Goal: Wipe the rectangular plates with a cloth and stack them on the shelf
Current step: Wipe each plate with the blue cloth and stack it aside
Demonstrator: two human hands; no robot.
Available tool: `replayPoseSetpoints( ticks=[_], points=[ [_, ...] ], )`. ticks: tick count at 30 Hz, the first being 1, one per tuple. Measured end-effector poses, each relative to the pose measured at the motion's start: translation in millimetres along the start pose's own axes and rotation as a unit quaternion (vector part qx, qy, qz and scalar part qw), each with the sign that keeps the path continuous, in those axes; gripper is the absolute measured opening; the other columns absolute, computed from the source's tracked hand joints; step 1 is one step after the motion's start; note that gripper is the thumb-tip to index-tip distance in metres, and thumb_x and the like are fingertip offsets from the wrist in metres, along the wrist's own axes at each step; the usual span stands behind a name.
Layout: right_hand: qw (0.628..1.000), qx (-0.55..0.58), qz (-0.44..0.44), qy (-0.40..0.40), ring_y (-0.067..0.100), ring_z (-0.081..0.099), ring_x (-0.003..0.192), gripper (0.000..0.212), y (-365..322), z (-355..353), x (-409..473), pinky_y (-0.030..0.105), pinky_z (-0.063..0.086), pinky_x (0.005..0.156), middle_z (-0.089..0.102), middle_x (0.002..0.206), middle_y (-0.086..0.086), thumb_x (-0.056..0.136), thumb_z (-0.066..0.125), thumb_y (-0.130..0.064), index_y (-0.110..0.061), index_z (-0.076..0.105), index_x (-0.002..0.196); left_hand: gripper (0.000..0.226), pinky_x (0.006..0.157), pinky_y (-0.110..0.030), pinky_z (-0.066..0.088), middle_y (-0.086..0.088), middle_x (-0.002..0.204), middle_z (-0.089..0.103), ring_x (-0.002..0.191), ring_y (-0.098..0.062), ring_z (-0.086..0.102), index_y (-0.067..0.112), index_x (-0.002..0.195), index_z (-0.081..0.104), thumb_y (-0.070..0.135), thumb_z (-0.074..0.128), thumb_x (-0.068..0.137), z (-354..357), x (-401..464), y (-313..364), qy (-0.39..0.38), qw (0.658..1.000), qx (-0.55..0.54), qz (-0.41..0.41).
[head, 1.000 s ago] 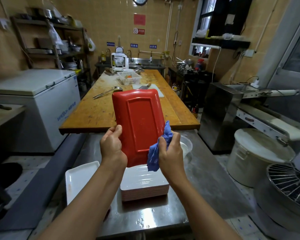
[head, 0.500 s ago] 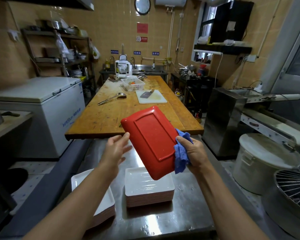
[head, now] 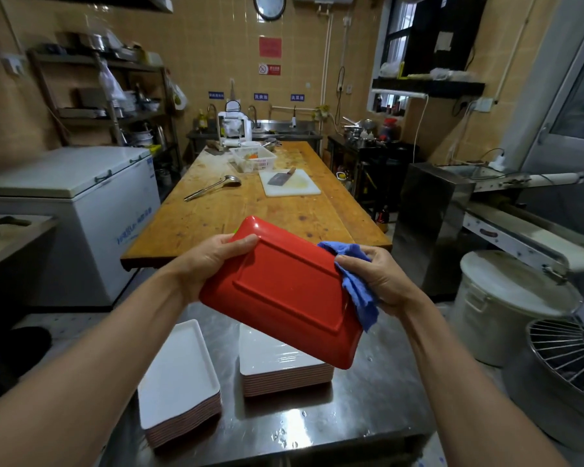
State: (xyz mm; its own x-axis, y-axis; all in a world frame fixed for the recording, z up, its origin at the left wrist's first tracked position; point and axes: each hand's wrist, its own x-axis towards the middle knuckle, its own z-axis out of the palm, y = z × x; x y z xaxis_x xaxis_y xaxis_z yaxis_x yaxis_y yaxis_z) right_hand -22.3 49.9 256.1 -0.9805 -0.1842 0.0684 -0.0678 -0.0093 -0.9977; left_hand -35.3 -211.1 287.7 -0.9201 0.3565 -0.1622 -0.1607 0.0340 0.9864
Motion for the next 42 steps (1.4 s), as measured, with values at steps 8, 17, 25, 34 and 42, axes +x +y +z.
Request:
replayPoseSetpoints(
  ticks=[8, 17, 25, 34, 42],
  points=[
    [0.939, -0.294, -0.094, 0.151, 0.022, 0.053, 0.109, 0.024, 21, 10, 13, 0.041, 0.042, 0.096, 0.060, 0.113, 0.003, 0.097, 0.047, -0.023, -0.013, 0.060, 0.114, 0.061, 0.077, -0.048, 0.053, -0.027, 0.114, 0.062, 0.087, -0.034, 0.063, 0.002, 0.123, 0.054, 0.033, 0.065, 0.071, 2, 7, -21, 0.082, 0.992, -0.092, -0.003],
    [0.914, -0.368, -0.146, 0.090, 0.008, 0.016, 0.143, 0.046, 42, 15, -3, 0.020, 0.012, 0.114, 0.021, 0.155, -0.003, 0.101, 0.036, -0.025, -0.016, 0.029, 0.146, 0.029, 0.063, -0.045, 0.058, -0.012, 0.083, 0.073, 0.066, -0.025, 0.071, 0.008, 0.107, 0.062, 0.028, 0.061, 0.086, -3, 25, -36, 0.140, 0.973, -0.182, -0.035],
    [0.775, -0.522, -0.299, 0.195, 0.022, 0.033, 0.133, 0.045, 60, 48, -14, 0.035, 0.021, 0.111, 0.049, 0.138, 0.010, 0.094, 0.039, -0.034, -0.012, 0.053, 0.131, 0.022, 0.044, -0.035, 0.055, -0.009, 0.060, 0.070, 0.049, -0.022, 0.067, 0.010, 0.089, 0.059, 0.030, 0.053, 0.094, 20, 30, -36, 0.179, 0.955, -0.235, -0.034],
    [0.789, -0.522, -0.285, 0.153, 0.020, 0.026, 0.140, 0.049, 61, 107, -3, 0.040, 0.017, 0.113, 0.039, 0.148, 0.006, 0.095, 0.031, -0.034, -0.016, 0.046, 0.138, 0.031, 0.054, -0.030, 0.056, -0.015, 0.086, 0.066, 0.059, -0.018, 0.067, 0.005, 0.098, 0.061, 0.032, 0.047, 0.097, 36, 24, -47, 0.203, 0.955, -0.207, 0.055],
    [0.839, -0.498, -0.209, 0.067, 0.012, 0.008, 0.145, 0.060, 21, 118, 23, 0.037, 0.004, 0.117, 0.021, 0.156, -0.006, 0.089, 0.020, -0.041, -0.026, 0.030, 0.146, 0.024, 0.080, -0.035, 0.055, -0.012, 0.094, 0.071, 0.085, -0.022, 0.068, 0.014, 0.097, 0.065, 0.030, 0.048, 0.096, 32, 14, -51, 0.213, 0.957, -0.160, 0.110]
  ],
)
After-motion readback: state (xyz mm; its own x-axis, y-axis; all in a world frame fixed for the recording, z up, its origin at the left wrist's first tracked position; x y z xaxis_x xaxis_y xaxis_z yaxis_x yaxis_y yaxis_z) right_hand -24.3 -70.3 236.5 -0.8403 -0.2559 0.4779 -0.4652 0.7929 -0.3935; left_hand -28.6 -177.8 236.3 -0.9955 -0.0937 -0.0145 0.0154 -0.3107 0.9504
